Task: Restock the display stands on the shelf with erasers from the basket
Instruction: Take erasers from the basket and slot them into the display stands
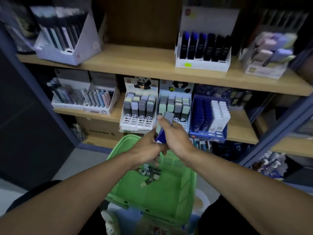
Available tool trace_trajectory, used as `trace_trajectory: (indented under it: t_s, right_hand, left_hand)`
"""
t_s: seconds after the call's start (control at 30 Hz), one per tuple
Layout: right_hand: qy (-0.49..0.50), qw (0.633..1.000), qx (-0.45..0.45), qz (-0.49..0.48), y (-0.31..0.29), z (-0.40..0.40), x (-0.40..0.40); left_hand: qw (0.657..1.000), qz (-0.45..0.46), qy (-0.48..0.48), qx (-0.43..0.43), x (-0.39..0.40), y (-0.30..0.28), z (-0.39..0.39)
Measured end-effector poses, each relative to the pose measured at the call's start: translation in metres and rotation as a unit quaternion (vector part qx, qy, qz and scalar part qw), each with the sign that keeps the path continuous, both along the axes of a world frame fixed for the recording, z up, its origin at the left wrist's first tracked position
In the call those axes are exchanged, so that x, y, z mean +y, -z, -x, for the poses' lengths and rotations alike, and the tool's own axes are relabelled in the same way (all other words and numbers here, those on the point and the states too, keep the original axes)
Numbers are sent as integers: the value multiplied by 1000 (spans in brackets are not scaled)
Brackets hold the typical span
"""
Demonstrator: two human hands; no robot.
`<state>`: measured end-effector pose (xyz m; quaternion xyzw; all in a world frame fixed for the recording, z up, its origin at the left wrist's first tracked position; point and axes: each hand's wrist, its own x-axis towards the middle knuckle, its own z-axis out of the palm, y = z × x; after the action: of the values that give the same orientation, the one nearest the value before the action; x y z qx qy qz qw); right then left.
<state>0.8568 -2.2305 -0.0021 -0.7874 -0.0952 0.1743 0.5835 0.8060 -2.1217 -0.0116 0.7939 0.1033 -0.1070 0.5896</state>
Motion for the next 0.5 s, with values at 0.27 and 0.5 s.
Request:
trace_trajectory:
  t_s: [0.27,0.5]
  right_hand:
    - [-60,997,34,-27,-43,-38,9]
    - [-30,998,4,-47,-31,-57,19]
  left_hand:
    - [987,141,-40,-67,15,-37,-20]
    - [959,276,-61,-1,28,-38,-34]
